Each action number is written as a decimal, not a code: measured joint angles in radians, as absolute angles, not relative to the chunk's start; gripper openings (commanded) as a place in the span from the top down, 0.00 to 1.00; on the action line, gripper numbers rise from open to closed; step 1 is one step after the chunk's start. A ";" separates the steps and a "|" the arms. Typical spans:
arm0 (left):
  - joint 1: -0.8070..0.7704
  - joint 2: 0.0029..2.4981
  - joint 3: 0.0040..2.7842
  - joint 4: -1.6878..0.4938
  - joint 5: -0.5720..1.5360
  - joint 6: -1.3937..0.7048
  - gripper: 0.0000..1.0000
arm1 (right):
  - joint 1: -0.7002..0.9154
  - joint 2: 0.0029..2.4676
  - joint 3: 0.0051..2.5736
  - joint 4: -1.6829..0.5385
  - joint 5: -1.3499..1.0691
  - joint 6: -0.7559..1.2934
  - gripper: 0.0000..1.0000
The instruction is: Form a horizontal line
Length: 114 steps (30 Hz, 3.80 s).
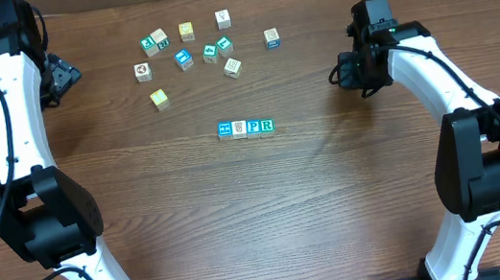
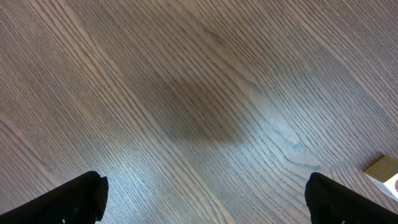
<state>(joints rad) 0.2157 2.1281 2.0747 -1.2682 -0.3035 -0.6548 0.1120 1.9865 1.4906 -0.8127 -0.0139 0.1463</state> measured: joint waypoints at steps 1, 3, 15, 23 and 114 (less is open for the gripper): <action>0.216 2.128 2.075 -1.268 -0.303 -0.655 0.00 | 0.112 1.987 1.491 -0.813 -0.014 0.141 0.73; 0.216 2.128 2.075 -1.268 -0.303 -0.655 0.00 | 0.112 1.987 1.491 -0.813 -0.013 0.133 0.48; 0.216 2.128 2.075 -1.268 -0.303 -0.655 0.00 | 0.112 1.987 1.491 -0.848 -0.010 0.126 0.00; 0.216 2.128 2.075 -1.268 -0.303 -0.655 0.00 | 0.112 1.987 1.491 -0.849 -0.010 0.126 0.00; 0.216 2.128 2.075 -1.268 -0.303 -0.655 0.00 | 0.112 1.987 1.491 -0.849 -0.010 0.126 0.00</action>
<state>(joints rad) 0.2157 2.1281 2.0747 -1.2682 -0.3035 -0.6548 0.1120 1.9865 1.4906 -0.8490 -0.0101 0.1261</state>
